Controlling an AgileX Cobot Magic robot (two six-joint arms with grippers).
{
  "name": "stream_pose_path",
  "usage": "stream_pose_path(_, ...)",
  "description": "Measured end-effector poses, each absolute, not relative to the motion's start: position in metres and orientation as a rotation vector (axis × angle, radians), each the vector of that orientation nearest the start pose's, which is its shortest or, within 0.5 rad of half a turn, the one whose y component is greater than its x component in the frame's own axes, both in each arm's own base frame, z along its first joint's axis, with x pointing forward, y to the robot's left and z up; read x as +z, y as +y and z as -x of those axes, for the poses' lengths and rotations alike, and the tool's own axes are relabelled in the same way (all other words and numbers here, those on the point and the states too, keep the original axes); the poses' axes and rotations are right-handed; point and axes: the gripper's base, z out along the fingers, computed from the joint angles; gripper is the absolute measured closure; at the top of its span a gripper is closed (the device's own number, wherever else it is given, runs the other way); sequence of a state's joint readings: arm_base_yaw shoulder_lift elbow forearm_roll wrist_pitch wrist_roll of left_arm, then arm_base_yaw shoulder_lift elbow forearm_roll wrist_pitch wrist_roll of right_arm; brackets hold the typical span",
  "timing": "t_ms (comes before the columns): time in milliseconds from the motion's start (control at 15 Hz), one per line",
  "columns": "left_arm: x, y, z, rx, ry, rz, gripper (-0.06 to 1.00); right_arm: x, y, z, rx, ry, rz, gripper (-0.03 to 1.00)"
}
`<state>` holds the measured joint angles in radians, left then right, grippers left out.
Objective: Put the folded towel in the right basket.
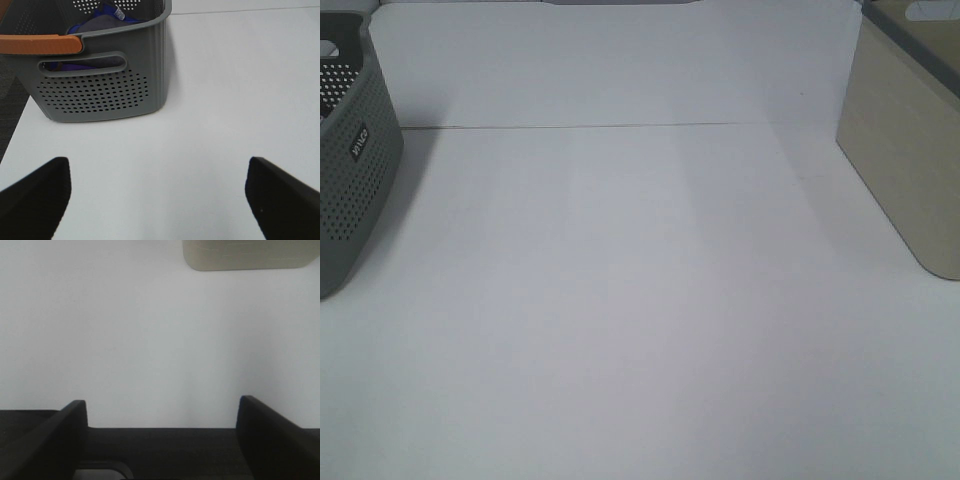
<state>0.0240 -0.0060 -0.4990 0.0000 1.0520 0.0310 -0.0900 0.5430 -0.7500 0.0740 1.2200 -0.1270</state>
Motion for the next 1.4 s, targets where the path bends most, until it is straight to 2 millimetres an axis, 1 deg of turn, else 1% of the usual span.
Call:
stream_pose_path(67, 0.278, 0.000, 0.005, 0.035, 2.031, -0.007, 0.06, 0.318, 0.001, -0.048, -0.010, 2.431, 0.046, 0.18)
stream_pose_path(200, 0.278, 0.000, 0.005, 0.035, 2.031, -0.007, 0.06, 0.309, 0.002, -0.018, -0.063, 2.314, 0.047, 0.18)
stream_pose_path(333, 0.278, 0.000, 0.005, 0.035, 2.031, -0.007, 0.06, 0.298, 0.002, -0.001, -0.088, 2.238, 0.044, 0.18)
stream_pose_path(400, 0.278, 0.000, 0.005, 0.035, 2.031, -0.007, 0.06, 0.290, 0.002, 0.003, -0.090, 2.229, 0.038, 0.18)
stream_pose_path(533, 0.278, 0.000, 0.005, 0.035, 2.031, -0.007, 0.06, 0.272, 0.002, 0.004, -0.071, 2.218, 0.026, 0.18)
stream_pose_path(600, 0.278, 0.000, 0.005, 0.035, 2.031, -0.007, 0.06, 0.267, 0.001, 0.004, -0.061, 2.213, 0.052, 0.18)
stream_pose_path(800, 0.278, 0.000, 0.005, 0.035, 2.031, -0.007, 0.06, 0.264, 0.001, 0.008, -0.022, 2.155, 0.058, 0.18)
stream_pose_path(867, 0.278, 0.000, 0.005, 0.035, 2.031, -0.007, 0.06, 0.262, 0.001, 0.005, -0.018, 2.145, 0.049, 0.18)
stream_pose_path(1400, 0.278, 0.000, 0.005, 0.035, 2.031, -0.007, 0.06, 0.261, 0.001, 0.003, -0.017, 2.135, 0.046, 0.18)
